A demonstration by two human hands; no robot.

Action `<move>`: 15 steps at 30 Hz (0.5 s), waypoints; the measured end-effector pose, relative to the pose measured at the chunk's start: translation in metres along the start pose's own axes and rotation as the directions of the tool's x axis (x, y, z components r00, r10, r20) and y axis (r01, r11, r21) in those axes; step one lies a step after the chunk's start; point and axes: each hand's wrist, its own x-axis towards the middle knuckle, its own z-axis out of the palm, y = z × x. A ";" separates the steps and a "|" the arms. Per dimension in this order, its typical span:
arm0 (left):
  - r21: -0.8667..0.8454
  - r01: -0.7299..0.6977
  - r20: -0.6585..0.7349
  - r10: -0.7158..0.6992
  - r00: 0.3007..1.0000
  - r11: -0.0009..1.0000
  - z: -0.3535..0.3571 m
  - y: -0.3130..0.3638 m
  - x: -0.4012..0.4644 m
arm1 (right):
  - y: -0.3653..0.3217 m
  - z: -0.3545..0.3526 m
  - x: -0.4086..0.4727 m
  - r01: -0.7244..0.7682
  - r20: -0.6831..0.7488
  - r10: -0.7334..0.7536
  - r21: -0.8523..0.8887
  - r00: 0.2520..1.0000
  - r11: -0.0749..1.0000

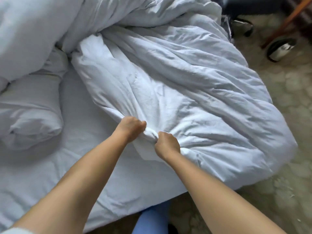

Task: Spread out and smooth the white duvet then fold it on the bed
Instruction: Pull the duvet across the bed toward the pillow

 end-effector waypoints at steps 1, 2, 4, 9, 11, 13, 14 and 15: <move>0.034 0.055 0.035 -0.056 0.998 0.998 -0.009 0.002 -0.009 | -0.002 -0.002 -0.012 0.021 -0.002 -0.021 0.010 1.000 1.000; 0.038 0.112 0.095 -0.115 0.989 0.993 -0.020 0.006 -0.020 | -0.005 -0.004 -0.026 0.041 -0.004 -0.041 0.016 0.999 0.999; 0.064 0.156 0.136 -0.164 0.977 0.986 -0.039 0.017 -0.045 | -0.008 -0.008 -0.054 0.080 -0.010 -0.080 0.029 0.997 0.996; 0.094 0.222 0.123 -0.233 0.965 0.970 -0.051 0.051 -0.115 | 0.000 -0.002 -0.130 0.194 -0.043 -0.195 -0.028 0.980 0.981; 0.087 0.246 0.103 -0.255 0.962 0.965 -0.046 0.073 -0.140 | 0.012 0.008 -0.157 0.230 -0.076 -0.239 -0.102 0.968 0.968; 0.052 0.283 0.101 -0.287 0.953 0.958 -0.035 0.097 -0.161 | 0.027 0.020 -0.179 0.259 -0.098 -0.278 -0.170 0.955 0.951; 0.036 0.295 0.095 -0.298 0.950 0.955 -0.029 0.109 -0.170 | 0.035 0.027 -0.189 0.267 -0.110 -0.292 -0.196 0.950 0.943; 0.027 0.306 0.079 -0.307 0.948 0.952 -0.024 0.122 -0.179 | 0.043 0.034 -0.199 0.270 -0.122 -0.300 -0.211 0.946 0.939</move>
